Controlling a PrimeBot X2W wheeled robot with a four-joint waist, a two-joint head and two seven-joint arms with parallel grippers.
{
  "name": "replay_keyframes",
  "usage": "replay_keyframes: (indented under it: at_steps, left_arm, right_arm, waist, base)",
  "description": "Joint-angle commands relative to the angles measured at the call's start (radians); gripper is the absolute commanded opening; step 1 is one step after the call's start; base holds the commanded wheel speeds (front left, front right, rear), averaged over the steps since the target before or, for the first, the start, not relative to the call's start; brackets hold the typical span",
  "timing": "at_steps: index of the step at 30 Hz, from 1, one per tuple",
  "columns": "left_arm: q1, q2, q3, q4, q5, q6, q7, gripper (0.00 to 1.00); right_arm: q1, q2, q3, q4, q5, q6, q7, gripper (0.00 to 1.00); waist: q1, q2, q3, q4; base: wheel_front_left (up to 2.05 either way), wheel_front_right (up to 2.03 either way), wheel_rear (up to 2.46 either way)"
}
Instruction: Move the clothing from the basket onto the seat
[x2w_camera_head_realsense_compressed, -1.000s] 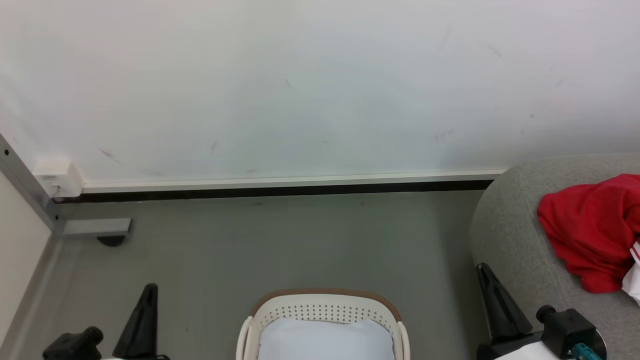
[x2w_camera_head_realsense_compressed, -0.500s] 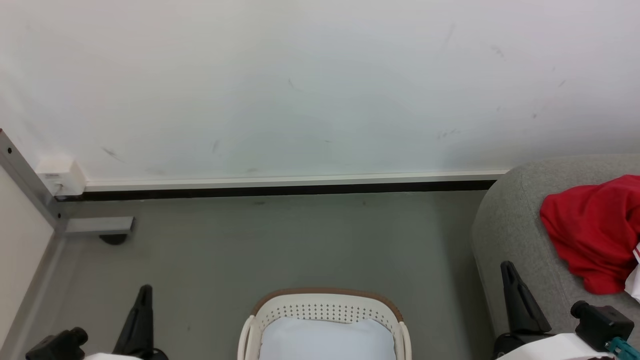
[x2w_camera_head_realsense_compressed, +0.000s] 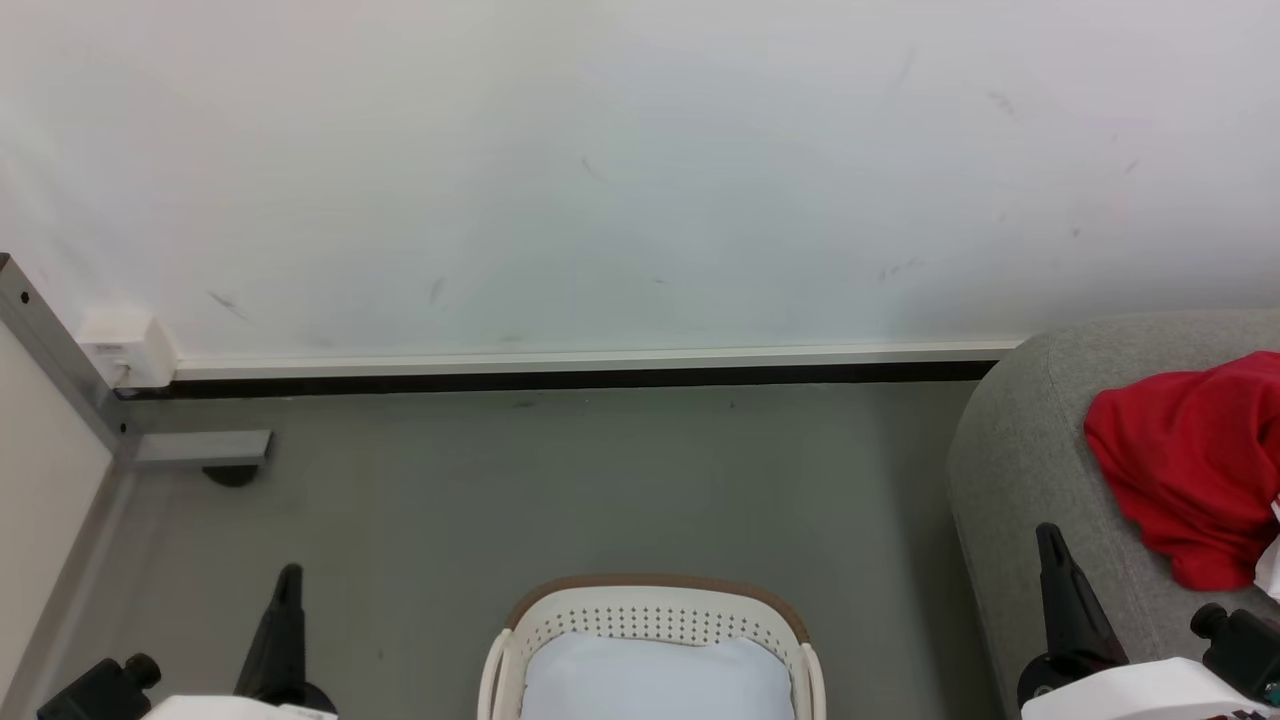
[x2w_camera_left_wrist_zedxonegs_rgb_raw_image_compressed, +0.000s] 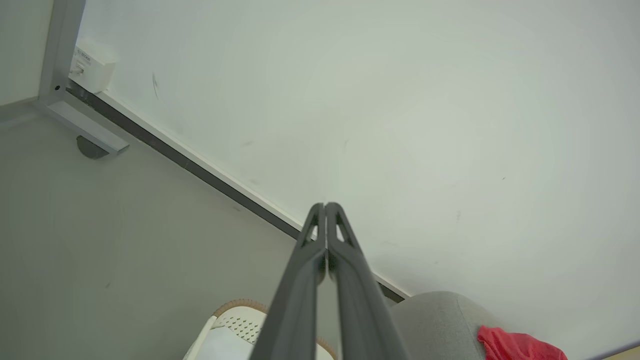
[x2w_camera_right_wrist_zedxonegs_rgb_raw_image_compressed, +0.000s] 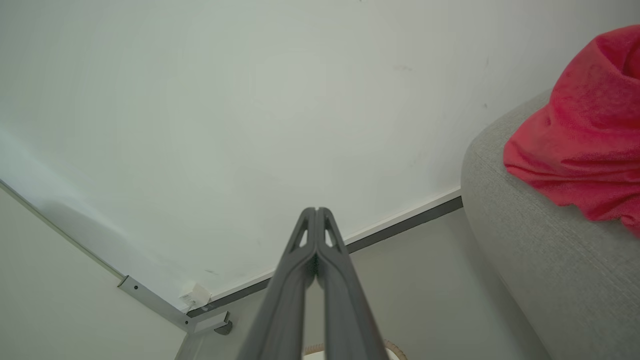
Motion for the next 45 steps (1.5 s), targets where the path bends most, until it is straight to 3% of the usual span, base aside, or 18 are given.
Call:
replay_keyframes:
  at_steps: [1, 45]
  left_arm:
    - [-0.024, 0.002, 0.011, -0.009, -0.035, 0.0, 0.01, 0.0]
    - [-0.062, -0.046, 0.052, 0.014, -0.469, 0.001, 0.141, 0.0]
  right_arm:
    - [-0.019, -0.011, -0.009, -0.015, 0.04, -0.001, 0.006, 0.0]
    - [-0.015, -0.032, -0.087, -0.018, 0.536, -0.001, 0.114, 0.0]
  waist:
    - [0.0, -0.0001, 0.0, 0.001]
    - [0.0, -0.0001, 0.004, 0.018]
  base:
    - [0.0, 0.0, 0.0]
    - [0.0, 0.0, 0.0]
